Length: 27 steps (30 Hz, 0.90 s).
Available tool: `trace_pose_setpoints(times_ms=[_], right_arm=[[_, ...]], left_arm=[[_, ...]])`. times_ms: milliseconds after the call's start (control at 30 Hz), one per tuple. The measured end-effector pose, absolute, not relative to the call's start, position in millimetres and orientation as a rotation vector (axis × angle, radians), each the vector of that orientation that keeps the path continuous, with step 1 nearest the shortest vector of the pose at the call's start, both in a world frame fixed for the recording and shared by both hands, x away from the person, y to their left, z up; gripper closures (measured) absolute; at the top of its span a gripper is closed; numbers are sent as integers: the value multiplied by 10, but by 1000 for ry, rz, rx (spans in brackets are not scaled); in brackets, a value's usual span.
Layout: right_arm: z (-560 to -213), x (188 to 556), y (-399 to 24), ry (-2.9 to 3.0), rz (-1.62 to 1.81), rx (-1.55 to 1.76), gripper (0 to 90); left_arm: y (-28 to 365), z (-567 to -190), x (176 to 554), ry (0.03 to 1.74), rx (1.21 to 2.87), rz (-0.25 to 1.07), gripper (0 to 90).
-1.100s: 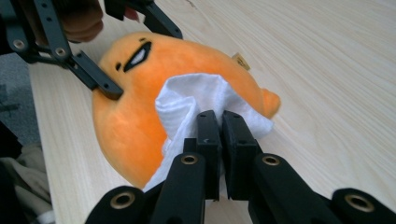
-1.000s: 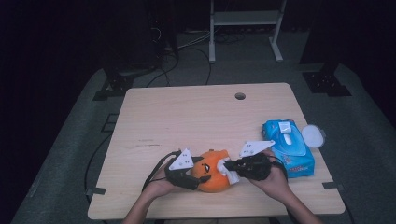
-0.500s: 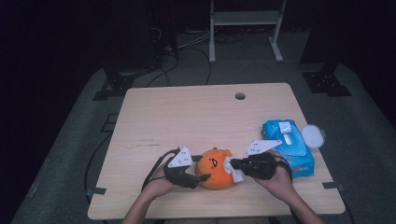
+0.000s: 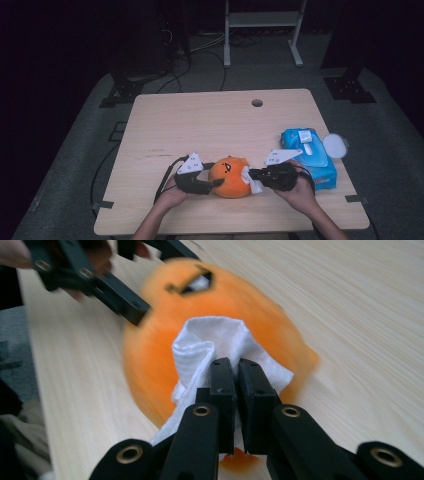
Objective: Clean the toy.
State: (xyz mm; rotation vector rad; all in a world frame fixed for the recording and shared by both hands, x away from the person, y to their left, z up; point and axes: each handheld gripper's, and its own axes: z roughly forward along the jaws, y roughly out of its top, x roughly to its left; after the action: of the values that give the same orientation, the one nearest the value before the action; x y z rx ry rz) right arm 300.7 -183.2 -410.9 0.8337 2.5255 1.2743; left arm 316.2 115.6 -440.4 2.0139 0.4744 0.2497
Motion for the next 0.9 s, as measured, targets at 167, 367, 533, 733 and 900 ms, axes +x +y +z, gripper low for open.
trace_pose_setpoints(times_ms=[167,367,533,733,900], right_arm=[[-4064,2958,-1734,2527,1296,801,849],[-4040,2906,-1605,2556,1289,720,849],[-4093,3027,-1917,2517,1265,843,849],[-4126,3044,-1939,2517,1255,869,846],[-4156,2989,-1826,2521,1263,820,780]], left_arm=[[1133,-4426,3186,510,1991,265,338],[1156,-4446,3194,506,1983,256,331],[1207,-4461,3196,507,1990,242,331],[1200,-4463,3194,491,1993,241,327],[1200,-4471,3160,472,2009,246,321]])
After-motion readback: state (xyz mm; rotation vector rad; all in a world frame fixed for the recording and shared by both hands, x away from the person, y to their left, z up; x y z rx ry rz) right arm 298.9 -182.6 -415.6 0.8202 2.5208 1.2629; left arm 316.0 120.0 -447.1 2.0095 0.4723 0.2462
